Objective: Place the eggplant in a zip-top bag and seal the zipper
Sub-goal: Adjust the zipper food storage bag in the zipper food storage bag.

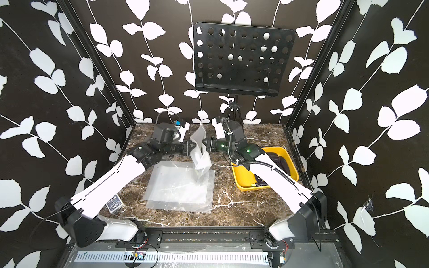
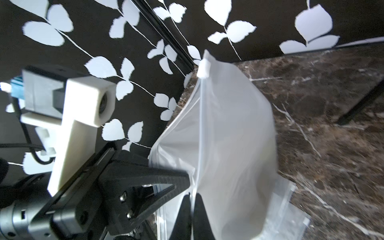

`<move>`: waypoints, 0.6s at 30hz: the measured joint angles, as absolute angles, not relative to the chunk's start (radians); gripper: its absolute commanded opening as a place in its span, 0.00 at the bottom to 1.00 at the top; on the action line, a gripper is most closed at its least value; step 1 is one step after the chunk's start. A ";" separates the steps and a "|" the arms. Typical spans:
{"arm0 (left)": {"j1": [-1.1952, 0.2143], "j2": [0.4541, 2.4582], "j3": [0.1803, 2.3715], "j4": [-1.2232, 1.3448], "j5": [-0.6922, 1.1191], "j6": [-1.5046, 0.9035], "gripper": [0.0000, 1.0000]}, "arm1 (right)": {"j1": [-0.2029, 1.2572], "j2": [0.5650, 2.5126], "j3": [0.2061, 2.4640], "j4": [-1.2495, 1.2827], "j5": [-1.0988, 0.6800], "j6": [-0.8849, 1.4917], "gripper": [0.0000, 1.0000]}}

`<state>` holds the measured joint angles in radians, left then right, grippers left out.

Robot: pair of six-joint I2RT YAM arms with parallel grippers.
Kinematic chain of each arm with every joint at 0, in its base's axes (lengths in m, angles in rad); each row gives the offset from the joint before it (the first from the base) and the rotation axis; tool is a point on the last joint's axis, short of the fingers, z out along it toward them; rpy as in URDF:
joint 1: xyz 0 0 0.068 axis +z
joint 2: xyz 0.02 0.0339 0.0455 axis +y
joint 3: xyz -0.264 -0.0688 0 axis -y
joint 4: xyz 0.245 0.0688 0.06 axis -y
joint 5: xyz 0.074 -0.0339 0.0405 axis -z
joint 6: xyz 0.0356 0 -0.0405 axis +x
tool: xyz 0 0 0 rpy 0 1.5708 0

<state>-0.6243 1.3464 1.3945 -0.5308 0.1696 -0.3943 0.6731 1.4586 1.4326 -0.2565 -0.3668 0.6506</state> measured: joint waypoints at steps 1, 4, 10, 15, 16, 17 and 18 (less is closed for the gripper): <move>-0.617 1.331 1.401 -0.538 0.163 -0.388 0.00 | 0.683 1.478 1.460 -0.250 -0.376 0.650 0.01; -0.591 1.283 1.405 -0.574 0.143 -0.374 0.00 | 0.722 1.551 1.532 -0.237 -0.402 0.651 0.01; -0.565 1.203 1.425 -0.678 0.082 -0.354 0.00 | 0.790 1.696 1.626 -0.206 -0.464 0.665 0.01; -0.565 1.201 1.491 -0.727 0.086 -0.346 0.00 | 0.803 1.713 1.605 -0.184 -0.487 0.687 0.01; -0.565 1.208 1.492 -0.724 0.093 -0.347 0.00 | 0.801 1.700 1.580 -0.175 -0.484 0.688 0.01; -0.567 1.218 1.491 -0.724 0.099 -0.347 0.00 | 0.797 1.682 1.551 -0.167 -0.480 0.690 0.01; -0.570 1.234 1.486 -0.719 0.110 -0.349 0.00 | 0.791 1.660 1.512 -0.162 -0.474 0.692 0.01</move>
<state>-0.5697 1.2343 1.4860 -0.7185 0.1104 -0.3489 0.7906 1.6600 1.5124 -0.1616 -0.4736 0.6922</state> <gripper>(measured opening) 0.047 0.047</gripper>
